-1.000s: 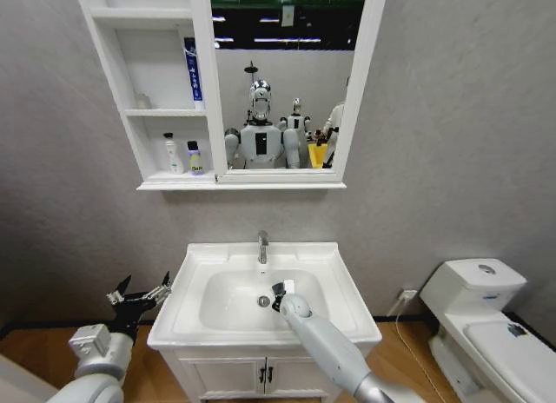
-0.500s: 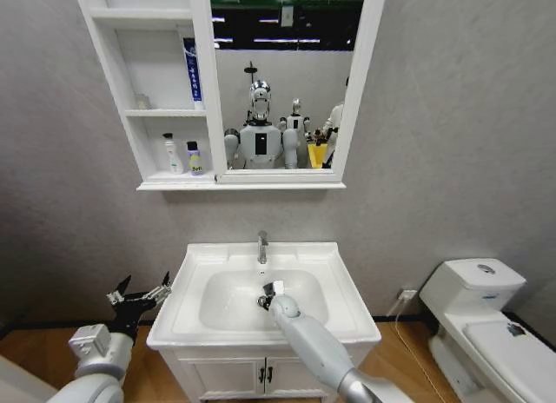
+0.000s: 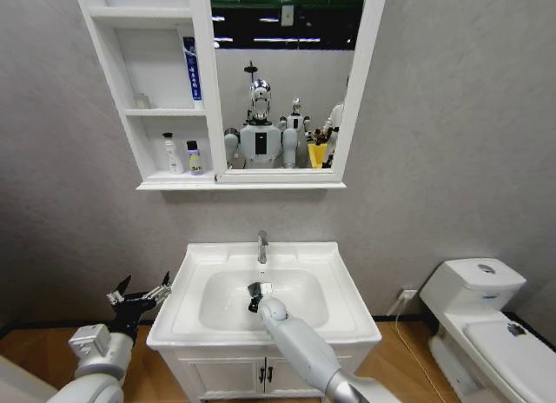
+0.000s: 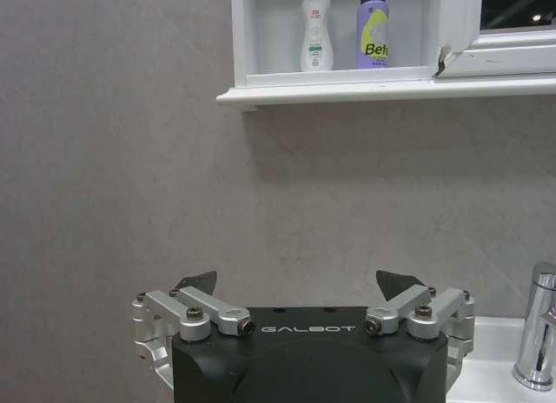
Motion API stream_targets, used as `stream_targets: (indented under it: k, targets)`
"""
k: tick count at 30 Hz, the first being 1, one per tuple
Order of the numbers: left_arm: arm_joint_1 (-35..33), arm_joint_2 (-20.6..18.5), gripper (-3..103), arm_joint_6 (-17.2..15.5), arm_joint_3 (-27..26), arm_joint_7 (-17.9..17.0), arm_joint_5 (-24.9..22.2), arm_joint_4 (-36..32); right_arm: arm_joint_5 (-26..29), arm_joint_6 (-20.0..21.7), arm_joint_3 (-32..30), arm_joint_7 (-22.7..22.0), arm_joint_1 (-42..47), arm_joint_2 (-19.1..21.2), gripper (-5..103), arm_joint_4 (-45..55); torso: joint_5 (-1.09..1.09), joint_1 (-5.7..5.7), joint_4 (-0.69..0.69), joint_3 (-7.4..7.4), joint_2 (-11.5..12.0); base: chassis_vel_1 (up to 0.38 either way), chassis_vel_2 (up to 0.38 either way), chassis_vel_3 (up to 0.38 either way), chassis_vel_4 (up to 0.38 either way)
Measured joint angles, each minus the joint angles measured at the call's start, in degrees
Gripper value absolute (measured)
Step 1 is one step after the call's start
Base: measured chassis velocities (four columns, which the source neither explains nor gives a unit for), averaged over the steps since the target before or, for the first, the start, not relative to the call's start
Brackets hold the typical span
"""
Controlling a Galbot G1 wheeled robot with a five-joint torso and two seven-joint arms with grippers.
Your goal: Move facial cleanser and shampoo from washbasin to cabinet, then wipe washbasin with towel.
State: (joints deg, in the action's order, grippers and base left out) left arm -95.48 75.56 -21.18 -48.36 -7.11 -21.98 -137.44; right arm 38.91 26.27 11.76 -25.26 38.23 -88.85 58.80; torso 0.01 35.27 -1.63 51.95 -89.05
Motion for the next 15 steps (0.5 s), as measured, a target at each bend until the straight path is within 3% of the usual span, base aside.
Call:
stream_targets:
  k: [8,15]
  targets:
    - [0.0,0.0,100,0.0,0.0,0.0,0.0,0.0,0.5,1.4,-0.4,-1.5,0.7,2.2,4,1.6,0.01,0.0,0.0,-0.01,0.0,0.0,0.0,0.0,0.0]
    - [0.0,0.0,100,0.0,0.0,0.0,0.0,0.0,1.7,2.7,-0.8,-3.3,1.7,6.4,4,5.4,0.0,-0.01,-0.02,-0.01,0.0,0.0,0.0,0.0,0.0]
